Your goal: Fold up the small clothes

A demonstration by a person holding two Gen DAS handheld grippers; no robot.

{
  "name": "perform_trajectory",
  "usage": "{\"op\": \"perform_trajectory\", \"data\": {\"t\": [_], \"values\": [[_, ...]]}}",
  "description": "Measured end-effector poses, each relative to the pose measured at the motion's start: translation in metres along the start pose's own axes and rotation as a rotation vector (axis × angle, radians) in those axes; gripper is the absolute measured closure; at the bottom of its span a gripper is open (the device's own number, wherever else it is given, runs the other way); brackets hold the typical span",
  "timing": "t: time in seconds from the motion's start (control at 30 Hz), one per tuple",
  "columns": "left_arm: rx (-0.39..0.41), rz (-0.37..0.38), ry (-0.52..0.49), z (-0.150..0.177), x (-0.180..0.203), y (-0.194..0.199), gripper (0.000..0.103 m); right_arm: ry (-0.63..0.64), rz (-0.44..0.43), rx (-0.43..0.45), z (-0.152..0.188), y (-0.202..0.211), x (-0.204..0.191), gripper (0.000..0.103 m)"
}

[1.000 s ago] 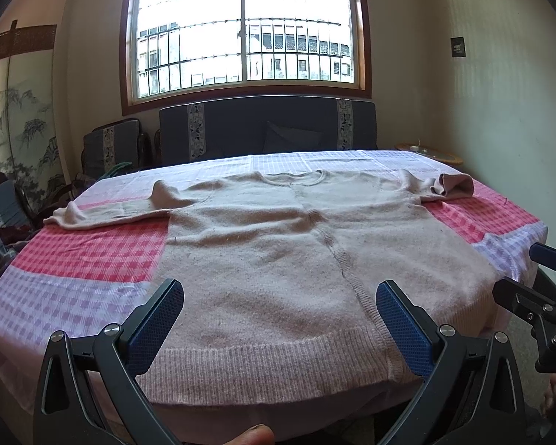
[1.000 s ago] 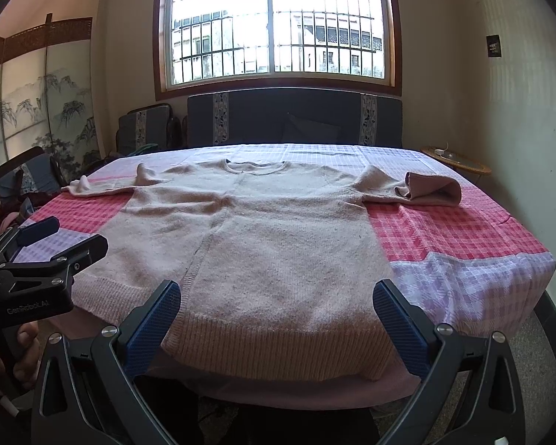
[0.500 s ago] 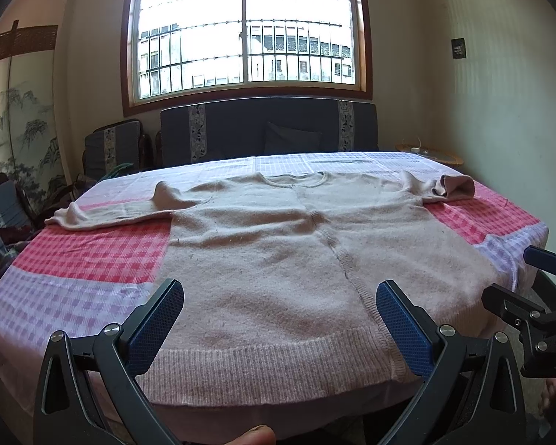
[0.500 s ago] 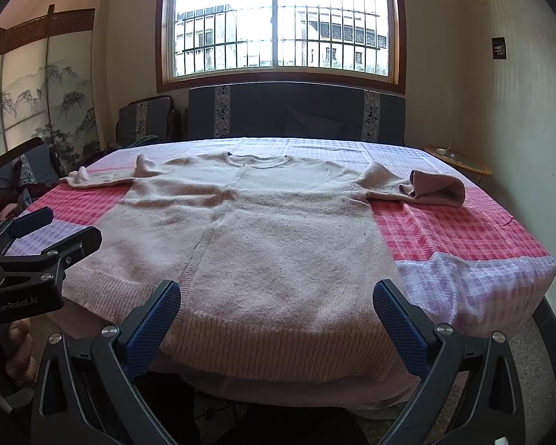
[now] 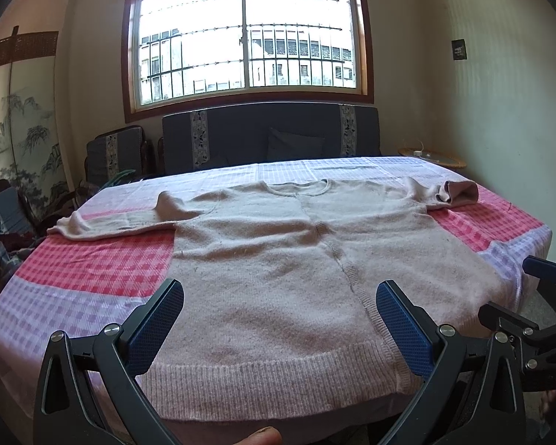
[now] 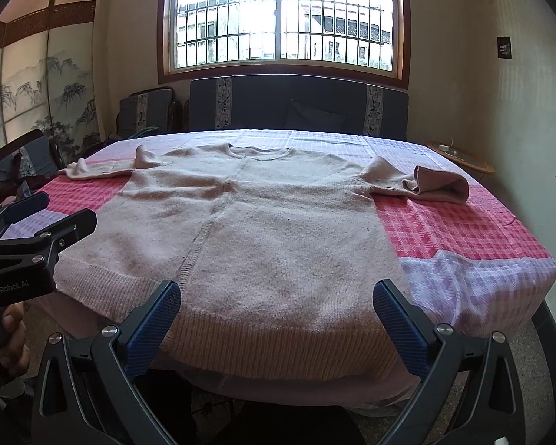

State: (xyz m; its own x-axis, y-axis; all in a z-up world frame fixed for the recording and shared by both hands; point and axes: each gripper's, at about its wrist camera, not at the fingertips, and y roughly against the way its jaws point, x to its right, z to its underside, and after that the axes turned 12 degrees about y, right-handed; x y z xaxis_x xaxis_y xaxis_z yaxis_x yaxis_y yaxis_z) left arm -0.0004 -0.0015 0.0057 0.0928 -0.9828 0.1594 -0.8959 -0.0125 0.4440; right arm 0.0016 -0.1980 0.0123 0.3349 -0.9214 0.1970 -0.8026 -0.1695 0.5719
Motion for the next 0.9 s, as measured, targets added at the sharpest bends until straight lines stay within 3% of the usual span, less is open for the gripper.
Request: {"op": "perform_trajectory", "data": {"t": [0.3,0.67,0.83,0.87,0.9], "values": [[0.087,-0.014,-0.012,-0.037,0.007,-0.011,0.000,0.028,0.012,-0.047,-0.010,-0.022,0.002,0.000],[0.062,-0.015,-0.019,-0.045,0.013,-0.034,0.000,0.040,0.000,-0.113,-0.023,-0.052,0.015,0.000],[0.031,-0.021,-0.022,-0.048,0.012,-0.047,0.000,-0.020,-0.104,-0.126,-0.030,-0.067,0.043,0.001],[0.025,-0.023,-0.025,-0.049,0.011,-0.049,0.000,-0.061,-0.150,-0.120,-0.032,-0.071,0.055,0.004],[0.022,-0.022,-0.027,-0.049,0.011,-0.051,0.000,-0.111,-0.189,-0.113,-0.033,-0.076,0.072,0.015]]}}
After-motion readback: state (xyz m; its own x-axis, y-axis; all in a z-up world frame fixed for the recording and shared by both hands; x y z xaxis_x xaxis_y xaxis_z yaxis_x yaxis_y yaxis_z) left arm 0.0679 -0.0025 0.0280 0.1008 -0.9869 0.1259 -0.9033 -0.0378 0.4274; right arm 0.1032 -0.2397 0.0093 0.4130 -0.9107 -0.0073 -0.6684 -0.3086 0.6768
